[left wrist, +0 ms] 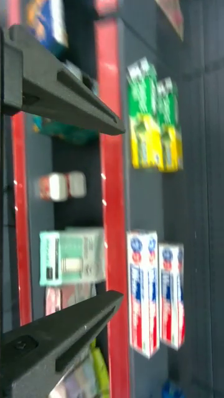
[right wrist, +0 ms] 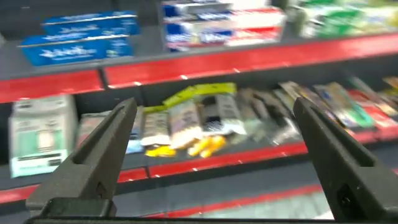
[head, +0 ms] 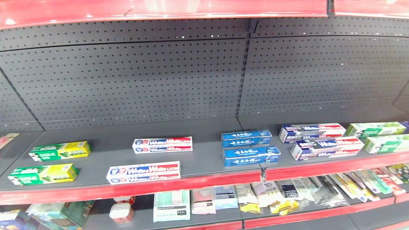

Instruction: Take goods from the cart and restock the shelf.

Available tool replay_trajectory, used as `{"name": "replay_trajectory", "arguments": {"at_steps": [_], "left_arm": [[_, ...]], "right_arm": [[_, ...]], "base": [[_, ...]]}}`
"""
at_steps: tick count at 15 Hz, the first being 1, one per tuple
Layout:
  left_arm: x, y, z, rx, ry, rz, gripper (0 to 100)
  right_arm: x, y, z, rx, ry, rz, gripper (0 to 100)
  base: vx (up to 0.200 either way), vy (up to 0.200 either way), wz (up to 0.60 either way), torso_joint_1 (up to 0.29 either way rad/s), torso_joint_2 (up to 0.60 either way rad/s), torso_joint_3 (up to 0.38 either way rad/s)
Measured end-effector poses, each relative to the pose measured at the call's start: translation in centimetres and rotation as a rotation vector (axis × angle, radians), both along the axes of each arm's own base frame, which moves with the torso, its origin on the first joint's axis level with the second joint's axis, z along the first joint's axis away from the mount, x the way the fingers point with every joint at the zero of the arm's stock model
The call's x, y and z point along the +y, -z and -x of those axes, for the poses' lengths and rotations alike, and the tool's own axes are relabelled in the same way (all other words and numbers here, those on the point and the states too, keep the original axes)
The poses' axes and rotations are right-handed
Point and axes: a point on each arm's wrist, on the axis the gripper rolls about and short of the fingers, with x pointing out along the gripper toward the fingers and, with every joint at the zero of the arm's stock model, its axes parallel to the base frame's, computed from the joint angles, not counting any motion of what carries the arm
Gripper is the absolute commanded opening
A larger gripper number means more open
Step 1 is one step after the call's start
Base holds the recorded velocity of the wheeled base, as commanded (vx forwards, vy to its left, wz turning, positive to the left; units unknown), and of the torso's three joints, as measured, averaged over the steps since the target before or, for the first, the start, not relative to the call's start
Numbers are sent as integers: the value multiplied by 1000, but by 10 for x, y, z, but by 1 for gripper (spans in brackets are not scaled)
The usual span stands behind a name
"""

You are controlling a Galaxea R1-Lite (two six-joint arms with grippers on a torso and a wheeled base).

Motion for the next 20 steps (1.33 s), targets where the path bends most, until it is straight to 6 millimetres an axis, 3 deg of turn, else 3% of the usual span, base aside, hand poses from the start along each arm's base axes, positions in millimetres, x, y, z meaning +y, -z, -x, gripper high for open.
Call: {"name": "replay_trajectory", "arguments": {"at_steps": [15,17,20], "left_arm": [[0,-6,1,-18,-16,10,100],[1,-36,5,-72,-2,80,100],[1,-116,-10,-90,13,165,100]], "right_arm": [[0,0,0,0,1,-4,100],[0,0,0,0,1,-3,100],[0,0,0,1,1,-3,100]], "base": [[0,0,-40,0,0,0],[0,0,0,0,0,0],[0,0,0,0,0,0]]}}
